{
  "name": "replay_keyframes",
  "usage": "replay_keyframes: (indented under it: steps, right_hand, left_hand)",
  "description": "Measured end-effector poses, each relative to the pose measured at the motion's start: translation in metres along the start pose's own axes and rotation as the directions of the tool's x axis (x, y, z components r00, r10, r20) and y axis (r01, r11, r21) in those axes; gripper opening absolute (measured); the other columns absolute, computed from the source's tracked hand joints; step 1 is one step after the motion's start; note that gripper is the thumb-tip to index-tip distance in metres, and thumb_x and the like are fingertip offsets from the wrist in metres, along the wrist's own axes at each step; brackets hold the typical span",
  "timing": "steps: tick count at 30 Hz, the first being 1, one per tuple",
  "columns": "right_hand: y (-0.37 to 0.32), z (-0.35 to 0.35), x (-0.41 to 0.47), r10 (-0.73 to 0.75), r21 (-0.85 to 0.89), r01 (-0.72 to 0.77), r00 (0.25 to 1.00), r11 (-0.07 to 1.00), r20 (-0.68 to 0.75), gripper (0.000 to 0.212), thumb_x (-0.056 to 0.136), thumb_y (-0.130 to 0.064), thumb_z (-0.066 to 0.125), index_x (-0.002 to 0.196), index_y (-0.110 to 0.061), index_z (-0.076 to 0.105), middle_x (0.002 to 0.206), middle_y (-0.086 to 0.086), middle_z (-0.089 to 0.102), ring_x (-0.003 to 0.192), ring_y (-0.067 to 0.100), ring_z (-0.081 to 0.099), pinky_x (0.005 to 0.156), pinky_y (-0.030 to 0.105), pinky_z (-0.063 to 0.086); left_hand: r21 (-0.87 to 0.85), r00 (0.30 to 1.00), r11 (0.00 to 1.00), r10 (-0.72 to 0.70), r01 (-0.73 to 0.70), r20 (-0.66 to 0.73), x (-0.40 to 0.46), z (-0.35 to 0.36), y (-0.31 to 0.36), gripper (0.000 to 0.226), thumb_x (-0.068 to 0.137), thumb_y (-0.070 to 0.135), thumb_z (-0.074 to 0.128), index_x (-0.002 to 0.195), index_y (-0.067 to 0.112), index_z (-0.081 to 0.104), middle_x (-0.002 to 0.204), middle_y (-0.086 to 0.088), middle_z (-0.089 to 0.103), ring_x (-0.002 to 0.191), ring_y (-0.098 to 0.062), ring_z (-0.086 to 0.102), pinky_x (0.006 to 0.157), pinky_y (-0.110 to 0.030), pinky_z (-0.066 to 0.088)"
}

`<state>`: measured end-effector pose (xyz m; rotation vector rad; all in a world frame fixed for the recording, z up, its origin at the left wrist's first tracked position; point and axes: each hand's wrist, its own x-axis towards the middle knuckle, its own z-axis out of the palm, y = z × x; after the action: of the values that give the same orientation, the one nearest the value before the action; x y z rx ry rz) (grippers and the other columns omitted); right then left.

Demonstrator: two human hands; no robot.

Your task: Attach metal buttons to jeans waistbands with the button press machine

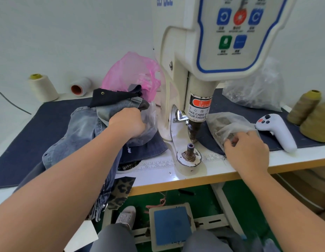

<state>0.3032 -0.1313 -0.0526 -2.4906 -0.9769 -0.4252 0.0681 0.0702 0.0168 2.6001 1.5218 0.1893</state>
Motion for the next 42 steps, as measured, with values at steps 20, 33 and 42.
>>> replay_keyframes:
  steps: [20, 33, 42]
  right_hand:
    - [0.001, -0.001, -0.001, 0.005, 0.032, -0.005, 1.0, 0.999, 0.0, 0.019, 0.091, -0.028, 0.054, 0.083, -0.013, 0.065, 0.09, 0.002, 0.046, 0.078, 0.023, 0.045, 0.074, 0.035, 0.031]
    - [0.002, -0.002, -0.002, 0.0, 0.033, -0.001, 1.0, 0.999, 0.005, 0.019, 0.09, -0.027, 0.053, 0.082, -0.014, 0.064, 0.09, 0.003, 0.048, 0.078, 0.023, 0.048, 0.074, 0.036, 0.033]
    - [0.003, 0.001, -0.001, -0.002, 0.045, 0.002, 1.0, 0.999, -0.014, 0.017, 0.09, -0.026, 0.056, 0.079, -0.015, 0.063, 0.088, 0.001, 0.047, 0.075, 0.023, 0.046, 0.073, 0.034, 0.031]
  left_hand:
    - [-0.81, 0.981, 0.581, 0.187, -0.076, 0.042, -0.088, -0.004, 0.037, 0.008, 0.091, 0.009, 0.068, 0.091, 0.017, 0.07, 0.072, 0.002, 0.073, 0.059, -0.003, 0.066, 0.057, -0.013, 0.051]
    - [-0.917, 0.987, 0.397, 0.156, -0.039, 0.026, -0.107, 0.023, 0.069, 0.016, 0.094, 0.014, 0.064, 0.086, 0.028, 0.068, 0.081, 0.006, 0.063, 0.062, 0.006, 0.055, 0.06, -0.008, 0.044]
    - [-0.973, 0.972, 0.212, 0.191, 0.092, 0.134, -0.108, 0.025, 0.074, 0.016, 0.094, 0.007, 0.062, 0.089, 0.019, 0.071, 0.074, 0.01, 0.071, 0.061, 0.007, 0.061, 0.053, -0.006, 0.043]
